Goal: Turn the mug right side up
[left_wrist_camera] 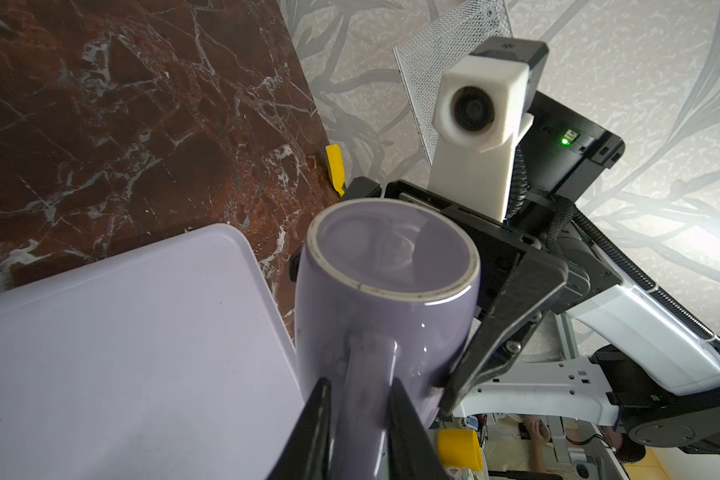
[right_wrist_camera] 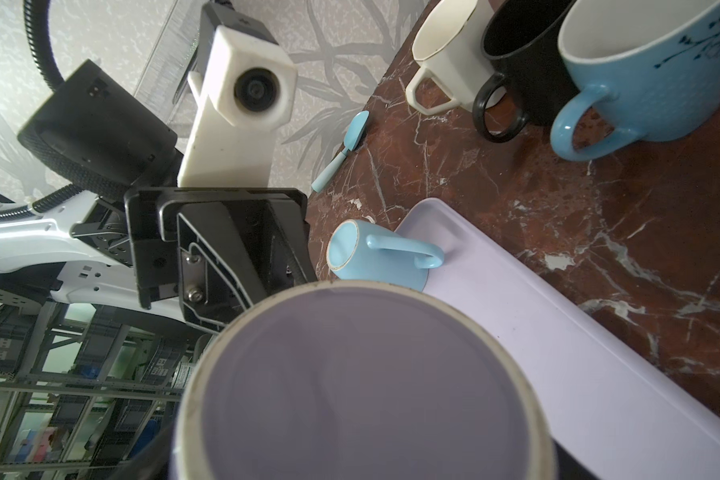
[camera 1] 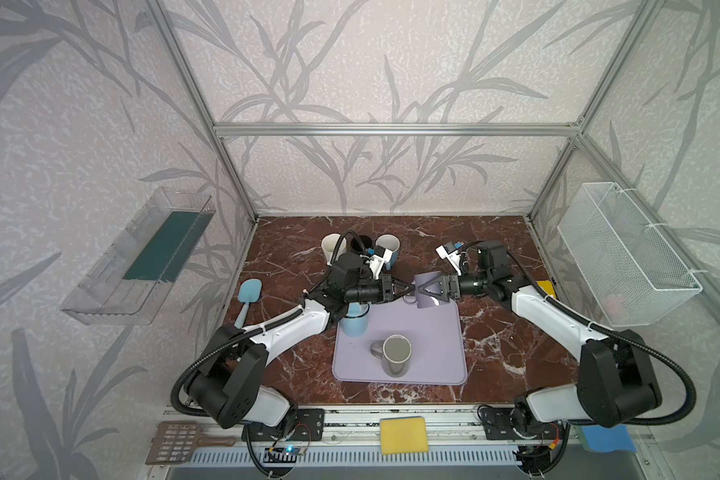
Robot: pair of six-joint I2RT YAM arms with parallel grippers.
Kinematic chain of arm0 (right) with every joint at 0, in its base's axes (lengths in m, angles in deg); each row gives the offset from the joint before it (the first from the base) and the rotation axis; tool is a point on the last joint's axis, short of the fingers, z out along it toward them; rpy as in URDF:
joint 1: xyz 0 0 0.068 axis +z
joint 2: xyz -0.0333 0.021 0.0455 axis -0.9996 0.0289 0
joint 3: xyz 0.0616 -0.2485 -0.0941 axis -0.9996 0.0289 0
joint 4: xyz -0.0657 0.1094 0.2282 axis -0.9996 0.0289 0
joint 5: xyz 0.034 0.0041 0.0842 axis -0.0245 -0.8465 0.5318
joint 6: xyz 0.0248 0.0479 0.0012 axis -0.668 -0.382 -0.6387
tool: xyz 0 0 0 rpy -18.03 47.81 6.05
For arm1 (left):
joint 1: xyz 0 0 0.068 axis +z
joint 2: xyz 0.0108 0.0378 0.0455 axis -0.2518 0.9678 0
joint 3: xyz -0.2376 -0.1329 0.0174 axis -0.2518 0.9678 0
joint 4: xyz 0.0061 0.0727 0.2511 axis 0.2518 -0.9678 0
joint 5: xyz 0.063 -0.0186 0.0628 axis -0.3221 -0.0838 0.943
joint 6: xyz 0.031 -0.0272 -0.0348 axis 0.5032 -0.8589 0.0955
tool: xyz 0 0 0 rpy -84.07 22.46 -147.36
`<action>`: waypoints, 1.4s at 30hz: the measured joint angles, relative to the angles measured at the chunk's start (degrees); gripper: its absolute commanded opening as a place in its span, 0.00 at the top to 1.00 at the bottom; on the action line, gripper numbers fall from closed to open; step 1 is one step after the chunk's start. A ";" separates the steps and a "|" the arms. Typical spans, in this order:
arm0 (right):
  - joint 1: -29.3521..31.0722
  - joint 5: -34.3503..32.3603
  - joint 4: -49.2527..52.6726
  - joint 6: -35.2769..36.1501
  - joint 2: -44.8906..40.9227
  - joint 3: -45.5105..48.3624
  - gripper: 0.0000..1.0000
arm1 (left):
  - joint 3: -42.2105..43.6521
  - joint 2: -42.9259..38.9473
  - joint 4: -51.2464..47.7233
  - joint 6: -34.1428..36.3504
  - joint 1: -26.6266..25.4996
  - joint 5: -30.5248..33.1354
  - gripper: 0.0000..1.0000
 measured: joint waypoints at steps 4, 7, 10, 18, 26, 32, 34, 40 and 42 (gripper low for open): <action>-0.20 0.83 2.99 1.66 0.26 -1.64 0.62 | -1.55 0.00 -2.38 2.34 0.17 -1.27 0.81; -0.20 1.46 4.83 2.62 0.94 -2.43 0.62 | -2.78 0.00 -5.49 5.14 0.20 -1.70 0.83; -0.09 2.21 6.78 3.78 1.95 -3.15 0.62 | -3.41 0.00 -8.15 7.41 0.24 -2.32 0.86; 0.09 2.58 12.44 7.17 3.50 -5.42 0.63 | -5.07 0.66 -13.42 12.61 0.24 -3.63 0.89; 1.16 0.90 15.72 9.84 3.98 -6.69 0.63 | -5.68 1.01 -16.74 16.17 0.24 -4.57 0.95; 2.29 -1.25 18.75 11.56 4.98 -8.44 0.63 | -5.73 1.55 -18.86 18.25 0.17 -5.29 1.00; 2.47 -1.66 19.32 11.96 4.98 -8.68 0.62 | -5.73 1.55 -19.19 18.73 0.15 -5.27 1.00; 2.78 -2.64 20.00 12.07 5.38 -9.42 0.52 | -5.73 1.49 -19.82 19.10 0.11 -4.61 1.00; 2.82 -2.89 19.98 11.82 5.40 -9.46 0.49 | -5.70 1.49 -19.89 19.02 0.02 -4.24 1.00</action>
